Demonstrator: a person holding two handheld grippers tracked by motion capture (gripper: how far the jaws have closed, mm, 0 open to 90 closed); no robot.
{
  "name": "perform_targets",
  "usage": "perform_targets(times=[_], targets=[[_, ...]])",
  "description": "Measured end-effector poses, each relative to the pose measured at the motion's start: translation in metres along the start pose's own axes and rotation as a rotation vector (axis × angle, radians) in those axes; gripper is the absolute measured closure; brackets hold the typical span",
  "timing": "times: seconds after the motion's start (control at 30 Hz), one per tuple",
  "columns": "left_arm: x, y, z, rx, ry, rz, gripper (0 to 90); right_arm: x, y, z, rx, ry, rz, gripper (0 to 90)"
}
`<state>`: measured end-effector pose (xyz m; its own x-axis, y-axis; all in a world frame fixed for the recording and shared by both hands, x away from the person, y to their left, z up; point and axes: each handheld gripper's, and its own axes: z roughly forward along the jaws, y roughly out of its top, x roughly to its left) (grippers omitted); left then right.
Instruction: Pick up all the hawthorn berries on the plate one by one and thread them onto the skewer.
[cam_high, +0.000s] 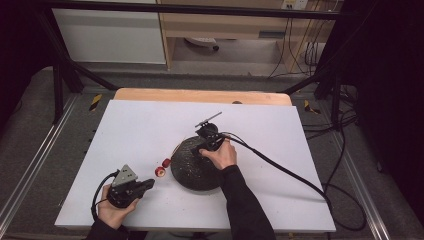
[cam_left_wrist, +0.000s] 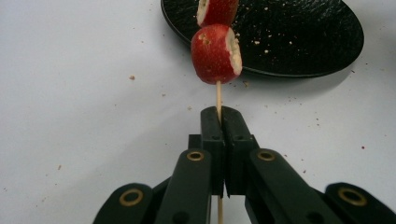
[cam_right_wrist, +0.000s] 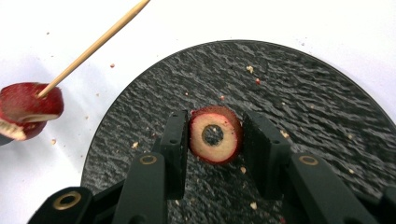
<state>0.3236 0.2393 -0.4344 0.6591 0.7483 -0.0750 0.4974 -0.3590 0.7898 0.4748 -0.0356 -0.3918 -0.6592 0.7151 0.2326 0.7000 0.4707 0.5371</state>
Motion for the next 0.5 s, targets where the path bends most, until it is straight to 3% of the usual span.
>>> perform_targets(times=[0.3, 0.5], targets=[[-0.002, 0.0, 0.0, -0.002, -0.001, 0.002, 88.4, -0.001, -0.014, -0.012, -0.055, 0.025, 0.014, 62.7], [-0.003, 0.0, 0.0, -0.004, 0.0, 0.002, 88.4, -0.001, -0.028, -0.016, -0.131, 0.072, 0.025, 62.7]])
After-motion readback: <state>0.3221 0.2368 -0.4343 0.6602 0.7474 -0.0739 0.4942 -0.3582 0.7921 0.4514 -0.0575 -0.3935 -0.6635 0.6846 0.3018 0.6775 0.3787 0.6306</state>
